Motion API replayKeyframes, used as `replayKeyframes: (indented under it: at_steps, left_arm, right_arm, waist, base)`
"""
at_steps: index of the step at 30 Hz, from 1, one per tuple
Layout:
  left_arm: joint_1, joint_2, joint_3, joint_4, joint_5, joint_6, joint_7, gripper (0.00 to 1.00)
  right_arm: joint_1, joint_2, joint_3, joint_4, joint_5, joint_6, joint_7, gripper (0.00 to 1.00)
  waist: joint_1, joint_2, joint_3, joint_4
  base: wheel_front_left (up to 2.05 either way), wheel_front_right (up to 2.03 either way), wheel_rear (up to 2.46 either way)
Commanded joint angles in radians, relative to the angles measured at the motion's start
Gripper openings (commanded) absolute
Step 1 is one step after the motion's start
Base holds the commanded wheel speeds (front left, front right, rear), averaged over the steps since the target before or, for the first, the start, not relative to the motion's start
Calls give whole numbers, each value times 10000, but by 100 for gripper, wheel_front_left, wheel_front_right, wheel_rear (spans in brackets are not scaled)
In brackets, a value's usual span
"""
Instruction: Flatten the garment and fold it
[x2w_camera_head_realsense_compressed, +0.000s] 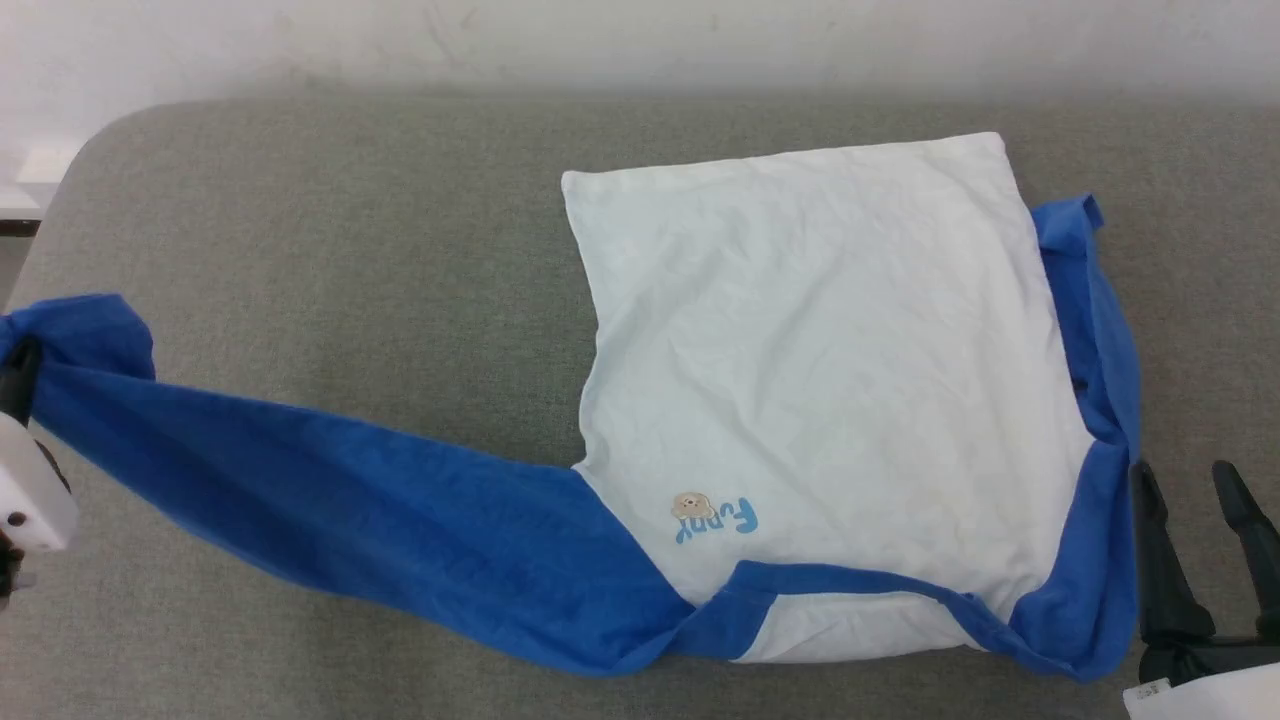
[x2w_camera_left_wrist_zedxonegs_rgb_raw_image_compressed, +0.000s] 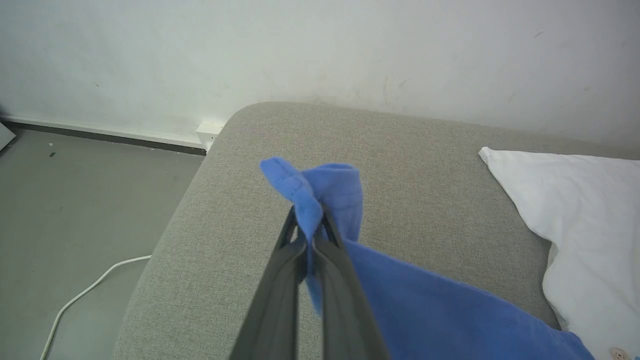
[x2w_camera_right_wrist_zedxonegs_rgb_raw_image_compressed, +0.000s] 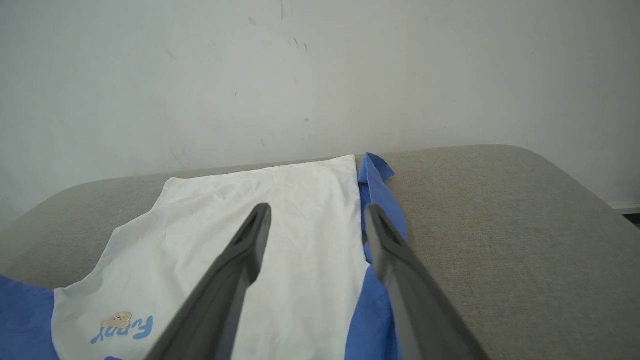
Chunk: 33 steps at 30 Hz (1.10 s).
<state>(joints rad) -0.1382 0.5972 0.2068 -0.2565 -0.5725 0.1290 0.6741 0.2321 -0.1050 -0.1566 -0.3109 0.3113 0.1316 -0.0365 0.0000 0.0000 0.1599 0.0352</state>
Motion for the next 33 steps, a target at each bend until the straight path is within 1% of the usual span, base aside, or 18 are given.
replayKeyframes:
  at_steps: [1,9,12,14,18,21,25,29,33]
  left_arm:
    - [157,2,77,-75,-19,69,29,0]
    - [448,91,226,-174,-72,122,136,0]
    - [464,165,276,-174,89,201,49,0]
    - [434,219,212,-251,223,229,19,0]
    - [-7,50,-216,-699,425,342,-118,0]
    - [-582,-250,-871,-1198,615,473,-120,0]
    - [-1560,-796,-2179,-1907,973,538,16,0]
    - [-2589,-1603,-3732,-2456,1224,454,266,0]
    - [-3508,-2568,-5313,-2333,1561,320,447,0]
  right_arm:
    - [88,44,-3,-64,-72,-9,12,100]
    - [241,157,-78,-181,-184,-9,161,100]
    - [282,188,-107,-240,-222,-9,215,100]
    - [301,201,-111,-274,-246,-9,249,100]
    - [353,231,-151,-335,-280,-9,288,100]
    - [389,251,-163,-383,-295,-9,311,100]
    - [370,266,-164,-456,-296,-9,343,100]
    - [283,277,-178,-488,-265,-9,325,100]
    - [241,293,-227,-437,-202,-9,255,100]
  waist:
    - [0,0,-69,-49]
    - [0,0,-313,-169]
    - [0,0,-367,-200]
    - [0,0,-395,-226]
    - [0,0,-427,-226]
    - [0,0,-416,-217]
    - [0,0,-356,-214]
    - [0,0,-249,-251]
    - [0,0,-140,-279]
  base:
    - [0,0,0]
    - [0,0,0]
    - [0,0,0]
    - [0,0,0]
    - [0,0,0]
    - [0,0,0]
    - [0,0,0]
    - [0,0,0]
    - [0,0,0]
